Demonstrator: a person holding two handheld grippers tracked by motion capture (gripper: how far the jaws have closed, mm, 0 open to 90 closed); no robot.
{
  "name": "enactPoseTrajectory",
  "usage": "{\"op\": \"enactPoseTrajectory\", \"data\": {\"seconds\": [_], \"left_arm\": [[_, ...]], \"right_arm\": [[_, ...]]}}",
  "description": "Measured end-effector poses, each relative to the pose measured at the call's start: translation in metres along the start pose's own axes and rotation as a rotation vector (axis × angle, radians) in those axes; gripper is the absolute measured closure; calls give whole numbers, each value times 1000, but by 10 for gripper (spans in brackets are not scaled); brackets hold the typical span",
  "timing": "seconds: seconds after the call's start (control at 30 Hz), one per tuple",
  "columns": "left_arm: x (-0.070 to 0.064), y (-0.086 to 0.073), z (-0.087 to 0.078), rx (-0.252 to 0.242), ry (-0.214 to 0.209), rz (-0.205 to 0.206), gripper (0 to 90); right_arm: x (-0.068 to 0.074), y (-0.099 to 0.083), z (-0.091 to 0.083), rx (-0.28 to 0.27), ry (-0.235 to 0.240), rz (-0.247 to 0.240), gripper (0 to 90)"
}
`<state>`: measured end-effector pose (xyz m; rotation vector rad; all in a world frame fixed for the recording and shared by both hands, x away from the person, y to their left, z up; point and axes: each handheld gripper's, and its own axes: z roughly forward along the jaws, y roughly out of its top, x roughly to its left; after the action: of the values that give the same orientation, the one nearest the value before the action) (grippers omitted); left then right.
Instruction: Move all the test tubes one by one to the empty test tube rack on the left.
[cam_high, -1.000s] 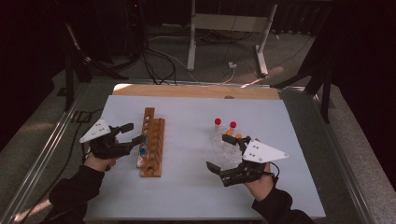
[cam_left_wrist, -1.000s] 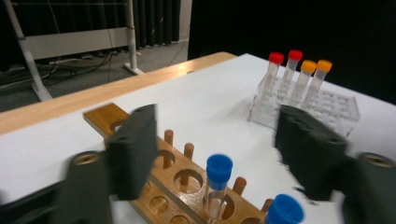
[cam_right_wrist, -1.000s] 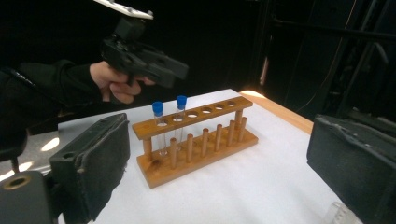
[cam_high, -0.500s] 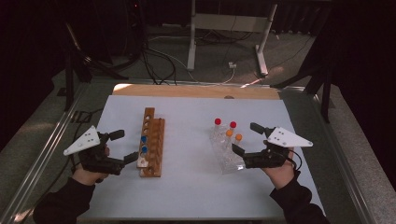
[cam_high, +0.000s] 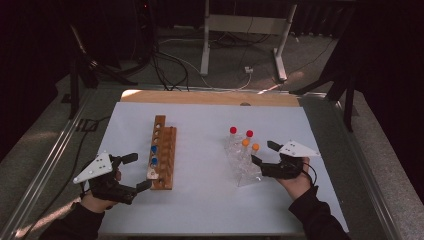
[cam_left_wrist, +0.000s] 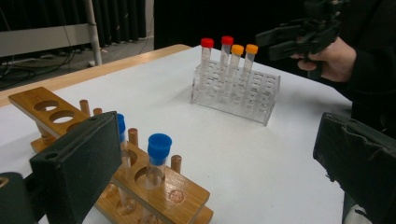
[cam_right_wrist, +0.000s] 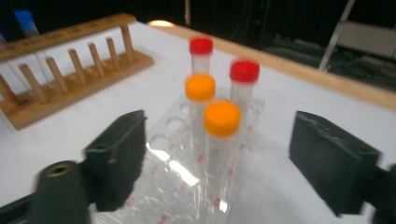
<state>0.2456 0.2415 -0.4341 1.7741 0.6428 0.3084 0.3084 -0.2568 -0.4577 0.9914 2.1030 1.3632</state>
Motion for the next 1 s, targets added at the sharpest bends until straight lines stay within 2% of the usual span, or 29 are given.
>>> {"op": "enactPoseTrajectory", "data": {"seconds": [0.07, 0.2, 0.4, 0.63, 1.0], "left_arm": [[0, -1, 0, 4, -5, 2, 20], [0, -2, -1, 4, 7, 1, 21], [4, -4, -2, 3, 12, -16, 21], [5, -6, 1, 12, 1, -22, 21], [5, -6, 1, 19, -7, -22, 21]], "right_arm": [[-2, -4, 5, 18, -1, 9, 315], [-1, -9, 12, 39, 14, -7, 478], [-3, -12, 19, 65, 5, -5, 615], [0, -14, 24, 76, 2, -25, 728], [-1, -6, 19, 61, 7, -19, 747]]}}
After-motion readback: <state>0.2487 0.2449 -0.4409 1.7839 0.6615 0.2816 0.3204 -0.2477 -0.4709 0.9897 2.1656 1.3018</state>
